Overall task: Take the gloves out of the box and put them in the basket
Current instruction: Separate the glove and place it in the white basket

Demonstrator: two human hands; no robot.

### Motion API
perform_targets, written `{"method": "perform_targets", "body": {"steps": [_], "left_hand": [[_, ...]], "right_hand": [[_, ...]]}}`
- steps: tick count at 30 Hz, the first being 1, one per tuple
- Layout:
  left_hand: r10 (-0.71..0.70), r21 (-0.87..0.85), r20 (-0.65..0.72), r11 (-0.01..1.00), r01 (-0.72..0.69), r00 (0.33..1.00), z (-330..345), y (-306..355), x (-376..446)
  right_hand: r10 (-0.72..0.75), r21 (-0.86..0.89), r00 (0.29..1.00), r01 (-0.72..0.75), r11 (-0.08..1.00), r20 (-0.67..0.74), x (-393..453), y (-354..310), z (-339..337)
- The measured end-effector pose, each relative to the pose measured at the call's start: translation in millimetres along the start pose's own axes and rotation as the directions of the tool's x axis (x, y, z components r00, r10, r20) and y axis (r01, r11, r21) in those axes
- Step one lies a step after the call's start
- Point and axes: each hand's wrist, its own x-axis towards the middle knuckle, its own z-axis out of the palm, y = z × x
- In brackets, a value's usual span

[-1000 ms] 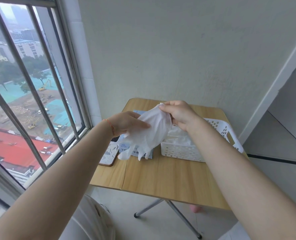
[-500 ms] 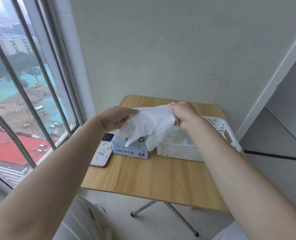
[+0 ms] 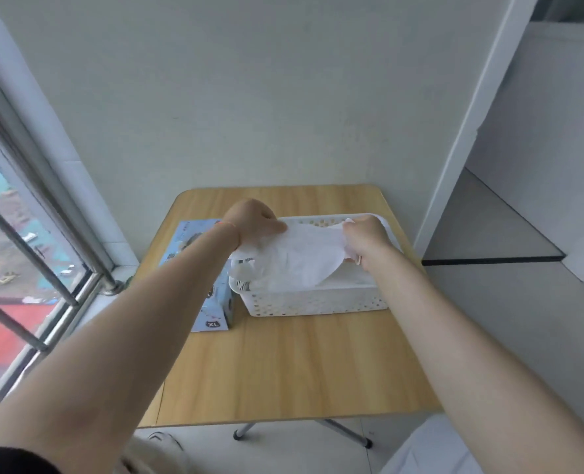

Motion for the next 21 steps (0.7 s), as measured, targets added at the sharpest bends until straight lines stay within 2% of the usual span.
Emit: {"method": "perform_targets", "body": {"steps": [6,10,13,15,16,18,21], "left_hand": [[0.144,0.251,0.065,0.955,-0.155,0.988,23.3,18.6,8.7],[0.227,0.401,0.037,0.889,-0.223,0.973,29.2,15.4,7.2],[0.392,0.514,-0.054,0.799,-0.311,0.918,26.8,18.7,-4.0],[0.445,0.514,-0.073,0.784,-0.348,0.893,27.2,24.9,-16.7],[0.424,0.501,-0.052,0.794,-0.344,0.904,28.5,29.2,-23.2],[0.297,0.506,0.049,0.816,-0.280,0.954,32.1,36.7,-33.6],[0.075,0.601,0.227,0.774,-0.201,0.971,28.9,39.7,-38.1]], "right_hand": [[-0.185,-0.353,0.979,0.143,0.925,-0.090,14.0,13.5,-15.6],[-0.318,-0.600,0.947,0.231,0.766,-0.042,6.9,15.1,-15.9],[-0.342,-0.730,0.940,0.241,0.639,0.010,5.6,16.2,-12.8],[-0.357,-0.798,0.933,0.252,0.548,0.050,5.6,18.1,-10.4],[-0.358,-0.820,0.931,0.257,0.511,0.069,5.3,18.7,-9.1],[-0.351,-0.854,0.931,0.264,0.449,0.104,5.1,18.6,-8.2],[-0.355,-0.898,0.923,0.273,0.344,0.145,5.0,15.6,-10.0]]}}
